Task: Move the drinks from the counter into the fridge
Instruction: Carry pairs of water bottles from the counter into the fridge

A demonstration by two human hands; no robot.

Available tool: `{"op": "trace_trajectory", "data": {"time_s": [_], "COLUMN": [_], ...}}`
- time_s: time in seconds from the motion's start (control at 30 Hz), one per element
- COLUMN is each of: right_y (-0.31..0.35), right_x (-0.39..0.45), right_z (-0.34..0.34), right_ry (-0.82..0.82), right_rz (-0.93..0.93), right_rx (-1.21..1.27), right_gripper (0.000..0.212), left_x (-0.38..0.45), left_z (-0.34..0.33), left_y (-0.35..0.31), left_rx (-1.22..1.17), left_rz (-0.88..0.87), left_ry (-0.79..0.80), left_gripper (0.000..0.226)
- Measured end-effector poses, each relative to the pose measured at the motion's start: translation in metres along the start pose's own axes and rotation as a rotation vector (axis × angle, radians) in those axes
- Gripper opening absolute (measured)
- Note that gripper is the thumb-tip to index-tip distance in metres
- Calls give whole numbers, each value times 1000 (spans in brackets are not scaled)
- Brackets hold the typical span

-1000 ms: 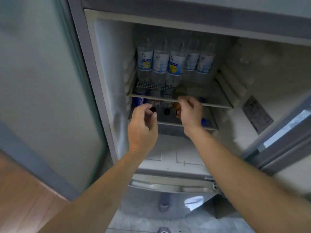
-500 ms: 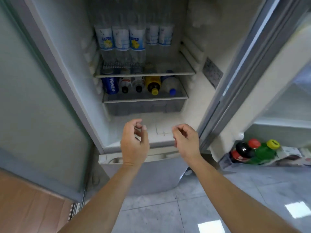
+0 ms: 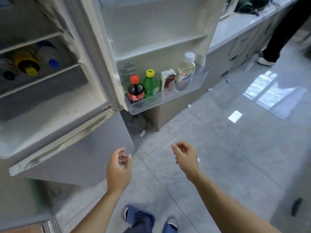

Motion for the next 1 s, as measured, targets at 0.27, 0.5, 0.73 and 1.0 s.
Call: {"op": "trace_trajectory", "data": {"time_s": [0.27, 0.5, 0.73, 1.0], "right_y": [-127, -179, -191, -229], "right_x": [-93, -152, -182, -220], "right_z": [136, 172, 173, 151], "right_ry": [-332, -482, -588, -632], "right_rz": [-310, -489, -619, -786], "right_rx": [175, 355, 409, 448], "right_gripper": [22, 14, 22, 27], "left_x": [-33, -43, -8, 55], "left_z": [-82, -93, -107, -155], "left_y": [65, 128, 135, 99], "left_rx": [236, 398, 445, 449], "left_rz": [294, 547, 632, 575], "left_ry": [455, 824, 927, 957], "left_gripper": [27, 38, 35, 36]}}
Point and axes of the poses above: each hand's wrist, its own x-axis towards the middle knuckle, its own z-axis out of the back of the hand, y = z × x, the point moved 6 cm from there along x, towards the middle knuckle, and after that the axes turned 14 degrees about y, right-handed, at the moved point
